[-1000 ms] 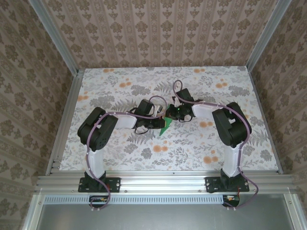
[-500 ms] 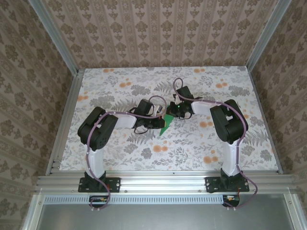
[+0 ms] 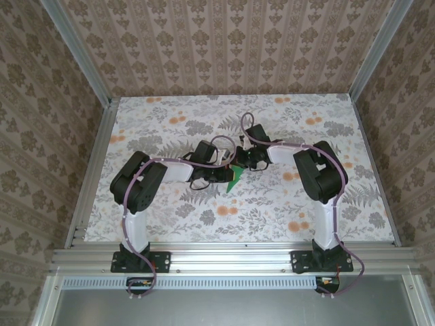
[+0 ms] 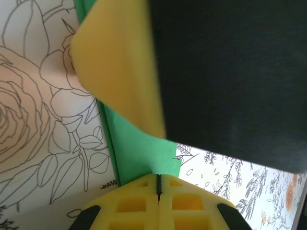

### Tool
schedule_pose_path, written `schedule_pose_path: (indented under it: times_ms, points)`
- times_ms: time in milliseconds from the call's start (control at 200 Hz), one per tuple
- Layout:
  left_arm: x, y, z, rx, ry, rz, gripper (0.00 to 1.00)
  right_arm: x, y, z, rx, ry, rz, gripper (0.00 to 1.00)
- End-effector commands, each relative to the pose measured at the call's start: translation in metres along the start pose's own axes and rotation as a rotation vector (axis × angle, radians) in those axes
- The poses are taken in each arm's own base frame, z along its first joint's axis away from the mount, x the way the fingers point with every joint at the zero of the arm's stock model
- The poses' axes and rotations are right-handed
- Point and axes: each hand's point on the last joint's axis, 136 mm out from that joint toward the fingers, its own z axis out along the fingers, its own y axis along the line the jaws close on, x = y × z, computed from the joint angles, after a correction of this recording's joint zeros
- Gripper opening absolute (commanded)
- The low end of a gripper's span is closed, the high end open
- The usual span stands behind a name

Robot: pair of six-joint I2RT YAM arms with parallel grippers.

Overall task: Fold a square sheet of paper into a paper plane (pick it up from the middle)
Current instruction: Fold the wing for the fifth time at the center of the table.

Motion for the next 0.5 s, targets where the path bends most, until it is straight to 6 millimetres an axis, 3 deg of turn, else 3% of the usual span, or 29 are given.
schedule_pose_path:
  times_ms: [0,230,495]
  points:
    - [0.033,0.028,0.007,-0.073,0.112,-0.057,0.00,-0.010,-0.014,0.010,0.032,-0.009,0.036,0.08]
    - [0.042,0.025,0.003,-0.061,0.151,-0.041,0.00,-0.047,-0.033,0.013,0.061,-0.085,0.078,0.08]
    - [0.050,0.028,0.002,-0.069,0.177,-0.036,0.00,-0.080,-0.035,0.015,0.076,-0.141,0.113,0.09]
